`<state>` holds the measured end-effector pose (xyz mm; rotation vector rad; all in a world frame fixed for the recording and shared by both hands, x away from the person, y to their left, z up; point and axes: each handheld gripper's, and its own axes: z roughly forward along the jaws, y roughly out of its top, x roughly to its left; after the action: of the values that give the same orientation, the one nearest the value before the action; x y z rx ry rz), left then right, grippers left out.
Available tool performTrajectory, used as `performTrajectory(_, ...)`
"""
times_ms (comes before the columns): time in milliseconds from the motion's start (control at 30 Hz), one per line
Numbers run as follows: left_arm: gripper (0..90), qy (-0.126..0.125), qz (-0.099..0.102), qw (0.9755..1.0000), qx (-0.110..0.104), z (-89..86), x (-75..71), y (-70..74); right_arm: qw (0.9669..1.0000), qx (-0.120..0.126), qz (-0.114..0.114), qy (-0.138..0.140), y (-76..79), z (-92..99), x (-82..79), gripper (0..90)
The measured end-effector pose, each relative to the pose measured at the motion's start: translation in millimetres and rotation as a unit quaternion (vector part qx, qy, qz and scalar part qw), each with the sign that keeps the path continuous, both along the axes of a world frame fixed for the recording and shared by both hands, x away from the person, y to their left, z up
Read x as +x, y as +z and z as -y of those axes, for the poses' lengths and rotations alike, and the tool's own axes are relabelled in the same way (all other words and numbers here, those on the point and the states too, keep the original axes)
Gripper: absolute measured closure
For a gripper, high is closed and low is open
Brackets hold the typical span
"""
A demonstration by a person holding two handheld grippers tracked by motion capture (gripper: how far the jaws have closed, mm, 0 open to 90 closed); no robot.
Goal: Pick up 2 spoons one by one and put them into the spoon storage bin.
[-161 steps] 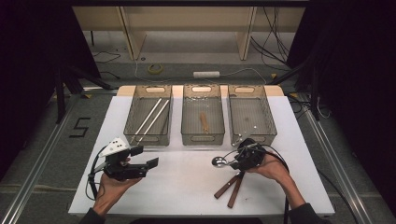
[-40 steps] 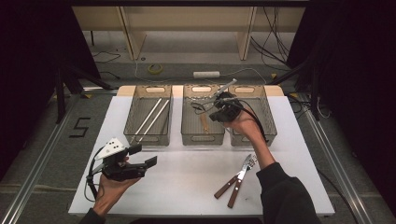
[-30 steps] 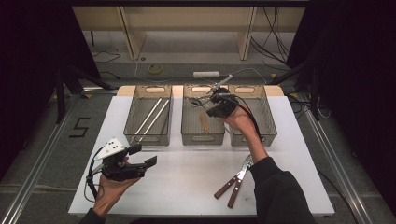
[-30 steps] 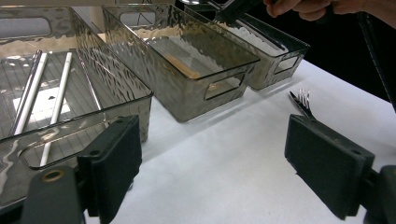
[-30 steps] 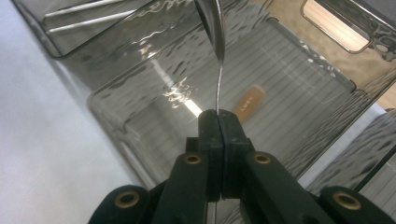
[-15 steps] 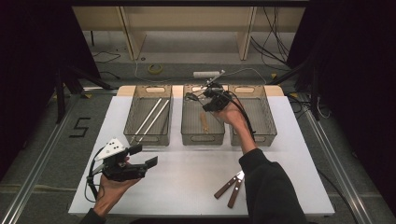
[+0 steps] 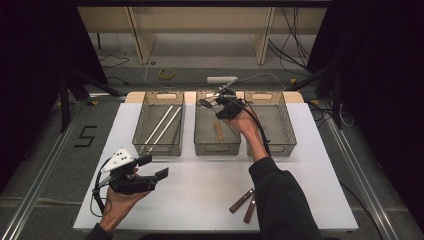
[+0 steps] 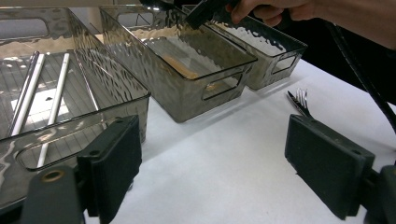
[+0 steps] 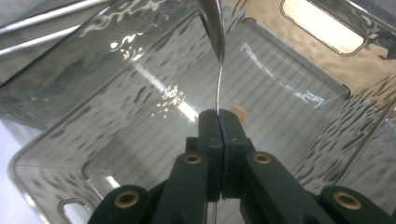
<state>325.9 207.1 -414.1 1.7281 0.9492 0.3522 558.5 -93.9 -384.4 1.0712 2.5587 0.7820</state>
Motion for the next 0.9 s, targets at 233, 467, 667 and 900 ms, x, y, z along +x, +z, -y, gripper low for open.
performTrajectory(233, 18.4, -0.002, -0.001, 1.0000, 0.001, 0.1, -0.1, -0.3, 0.9999, -0.003, -0.010, -0.005, -10.4, -3.8, 5.0, 90.0)
performTrajectory(467, 18.4, -0.001, 0.000, 1.0000, -0.001, -0.7, -0.8, 0.0, 0.9999, -0.008, -0.010, -0.002, -15.8, -7.4, 6.5, 90.0)
performTrajectory(667, 18.4, -0.001, 0.000, 1.0000, -0.001, -1.2, -1.1, 0.2, 0.9997, -0.013, -0.018, -0.005, -19.7, -8.2, 7.4, 90.0)
performTrajectory(900, 18.4, -0.001, 0.000, 1.0000, -0.001, -1.3, -1.3, 0.1, 0.9996, -0.016, -0.020, -0.004, -23.6, -9.6, 8.4, 90.0)
